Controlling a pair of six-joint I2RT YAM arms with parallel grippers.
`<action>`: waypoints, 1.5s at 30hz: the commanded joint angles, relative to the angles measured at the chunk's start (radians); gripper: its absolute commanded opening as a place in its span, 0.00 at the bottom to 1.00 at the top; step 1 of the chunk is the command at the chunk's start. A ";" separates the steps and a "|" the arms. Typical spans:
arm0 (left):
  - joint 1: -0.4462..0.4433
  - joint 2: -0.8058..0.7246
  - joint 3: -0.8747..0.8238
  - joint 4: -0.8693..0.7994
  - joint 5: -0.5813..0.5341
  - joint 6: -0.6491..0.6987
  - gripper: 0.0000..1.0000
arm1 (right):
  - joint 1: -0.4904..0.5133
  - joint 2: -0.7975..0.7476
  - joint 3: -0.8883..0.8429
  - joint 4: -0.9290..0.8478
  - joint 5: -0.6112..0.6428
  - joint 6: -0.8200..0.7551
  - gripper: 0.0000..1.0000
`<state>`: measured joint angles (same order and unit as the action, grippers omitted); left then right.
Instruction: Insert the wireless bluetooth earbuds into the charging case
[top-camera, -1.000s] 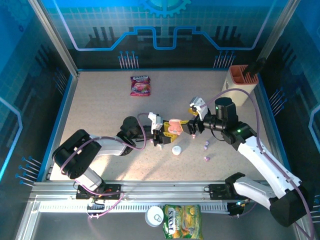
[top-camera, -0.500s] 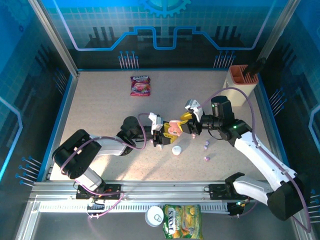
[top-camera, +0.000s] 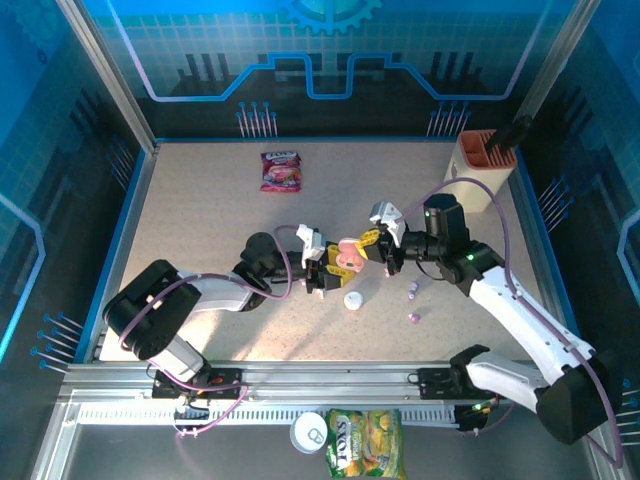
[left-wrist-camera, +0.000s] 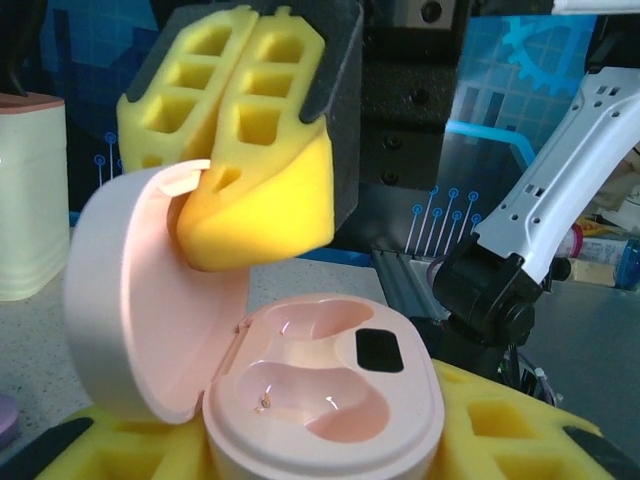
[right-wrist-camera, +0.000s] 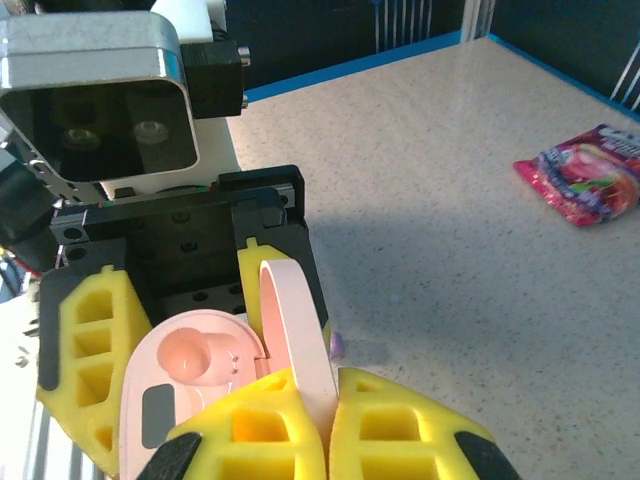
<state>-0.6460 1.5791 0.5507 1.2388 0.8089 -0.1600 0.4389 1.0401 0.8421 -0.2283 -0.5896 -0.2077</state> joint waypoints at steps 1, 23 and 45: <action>-0.004 -0.017 0.005 0.045 0.014 -0.001 0.52 | 0.032 -0.052 -0.044 0.117 0.112 -0.028 0.00; -0.003 0.012 0.024 0.041 -0.044 -0.046 0.72 | 0.067 -0.132 -0.087 0.156 0.214 -0.073 0.00; -0.004 0.022 0.043 0.062 -0.043 -0.067 0.62 | 0.082 -0.105 -0.078 0.135 0.180 -0.087 0.00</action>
<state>-0.6472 1.5906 0.5678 1.2659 0.7635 -0.2123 0.5056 0.9298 0.7643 -0.1036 -0.3820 -0.2749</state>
